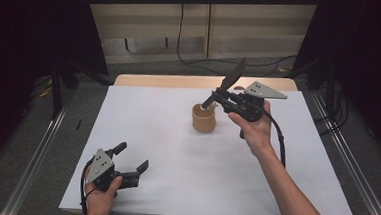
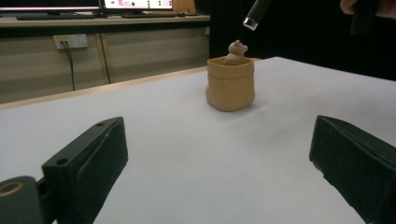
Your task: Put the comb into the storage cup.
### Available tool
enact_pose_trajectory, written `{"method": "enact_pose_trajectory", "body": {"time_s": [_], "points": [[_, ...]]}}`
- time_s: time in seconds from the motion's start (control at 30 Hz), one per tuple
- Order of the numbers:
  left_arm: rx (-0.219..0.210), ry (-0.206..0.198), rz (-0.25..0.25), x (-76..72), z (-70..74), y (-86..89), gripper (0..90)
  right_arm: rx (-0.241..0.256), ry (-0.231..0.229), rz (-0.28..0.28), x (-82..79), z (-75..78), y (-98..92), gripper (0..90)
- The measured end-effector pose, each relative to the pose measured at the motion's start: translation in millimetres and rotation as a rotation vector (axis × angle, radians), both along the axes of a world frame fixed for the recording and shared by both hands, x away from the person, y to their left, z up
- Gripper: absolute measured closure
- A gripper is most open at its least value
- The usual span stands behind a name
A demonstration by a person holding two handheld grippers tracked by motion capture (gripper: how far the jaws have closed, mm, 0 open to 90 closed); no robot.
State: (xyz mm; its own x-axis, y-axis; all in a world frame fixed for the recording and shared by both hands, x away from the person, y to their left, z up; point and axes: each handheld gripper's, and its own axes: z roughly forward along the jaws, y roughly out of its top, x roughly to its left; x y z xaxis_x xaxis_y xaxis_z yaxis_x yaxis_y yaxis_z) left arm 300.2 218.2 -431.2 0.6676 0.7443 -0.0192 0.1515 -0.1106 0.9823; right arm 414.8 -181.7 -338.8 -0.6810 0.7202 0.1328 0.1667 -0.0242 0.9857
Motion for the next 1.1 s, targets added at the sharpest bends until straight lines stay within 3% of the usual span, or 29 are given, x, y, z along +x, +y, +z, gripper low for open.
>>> {"method": "enact_pose_trajectory", "body": {"time_s": [0.3, 0.77, 0.83, 0.93, 1.1], "points": [[0.037, -0.014, 0.002, -0.1, 0.4, -1.3, 3.6, -0.025, 0.016, -0.020, 11.2, -5.9, 5.6, 72.9], [0.030, -0.001, -0.007, -0.1, 0.5, -0.7, 3.7, -0.073, 0.026, -0.038, 26.3, -11.2, 10.7, 72.9], [0.049, -0.029, 0.024, -1.3, 1.7, 0.4, 3.7, -0.082, 0.029, -0.036, 26.5, -13.4, 11.6, 72.9], [0.023, 0.009, 0.020, 2.5, -0.2, 3.9, 3.6, -0.101, 0.030, -0.035, 27.0, -15.5, 13.9, 73.0], [0.018, 0.006, 0.026, 3.2, -0.4, 5.0, 3.7, -0.113, 0.039, -0.029, 28.5, -21.1, 15.9, 72.9]]}}
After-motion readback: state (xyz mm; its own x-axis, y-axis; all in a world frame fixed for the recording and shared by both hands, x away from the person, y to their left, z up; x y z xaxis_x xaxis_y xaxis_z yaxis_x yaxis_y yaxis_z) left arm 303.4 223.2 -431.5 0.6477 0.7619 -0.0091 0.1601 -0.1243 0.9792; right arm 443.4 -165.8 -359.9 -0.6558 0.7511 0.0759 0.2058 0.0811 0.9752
